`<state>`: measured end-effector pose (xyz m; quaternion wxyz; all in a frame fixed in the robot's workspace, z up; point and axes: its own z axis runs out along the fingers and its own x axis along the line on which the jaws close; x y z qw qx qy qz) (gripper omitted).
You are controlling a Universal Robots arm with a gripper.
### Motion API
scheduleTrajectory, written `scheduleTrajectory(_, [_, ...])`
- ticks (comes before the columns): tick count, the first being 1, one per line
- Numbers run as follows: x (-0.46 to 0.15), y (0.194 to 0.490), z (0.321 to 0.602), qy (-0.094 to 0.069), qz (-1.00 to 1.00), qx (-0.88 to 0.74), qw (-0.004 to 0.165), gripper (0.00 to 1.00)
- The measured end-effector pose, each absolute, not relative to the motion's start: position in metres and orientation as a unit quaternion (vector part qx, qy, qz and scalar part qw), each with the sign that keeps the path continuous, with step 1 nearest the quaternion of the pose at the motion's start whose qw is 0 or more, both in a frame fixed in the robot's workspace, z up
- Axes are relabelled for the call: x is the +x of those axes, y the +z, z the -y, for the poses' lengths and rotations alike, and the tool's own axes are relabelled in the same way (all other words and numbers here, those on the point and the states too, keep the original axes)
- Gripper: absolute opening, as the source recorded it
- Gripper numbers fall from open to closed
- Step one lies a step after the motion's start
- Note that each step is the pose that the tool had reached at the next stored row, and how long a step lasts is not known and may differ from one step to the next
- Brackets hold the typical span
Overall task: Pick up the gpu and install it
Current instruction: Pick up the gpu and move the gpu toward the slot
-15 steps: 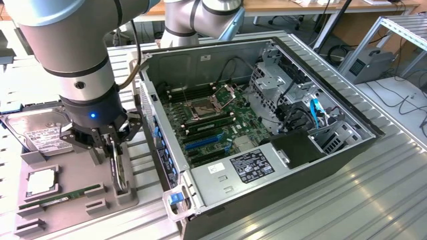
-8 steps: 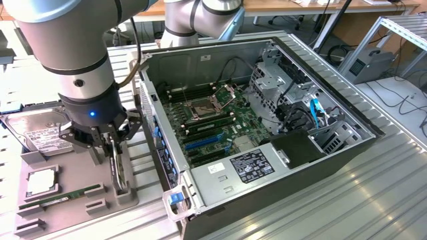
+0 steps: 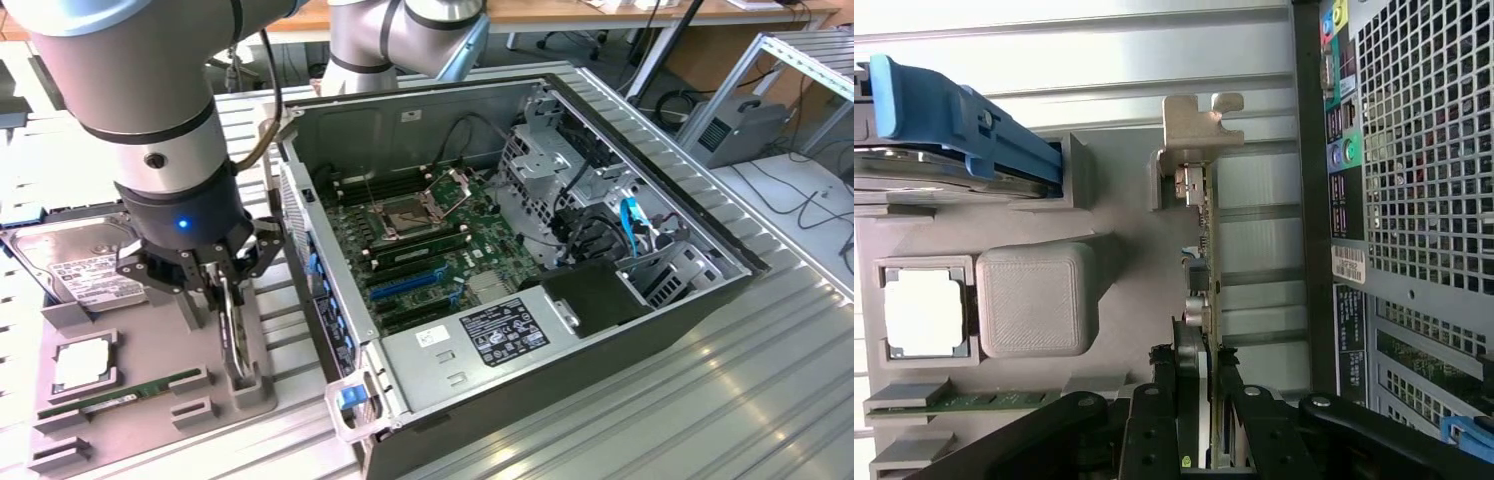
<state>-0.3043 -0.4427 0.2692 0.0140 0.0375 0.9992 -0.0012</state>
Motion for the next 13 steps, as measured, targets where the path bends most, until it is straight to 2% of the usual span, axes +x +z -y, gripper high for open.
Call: scheduleTrajectory(13, [-0.3043,0.2759,0.4427,-0.001,-0.999,0.038,0.014,0.27])
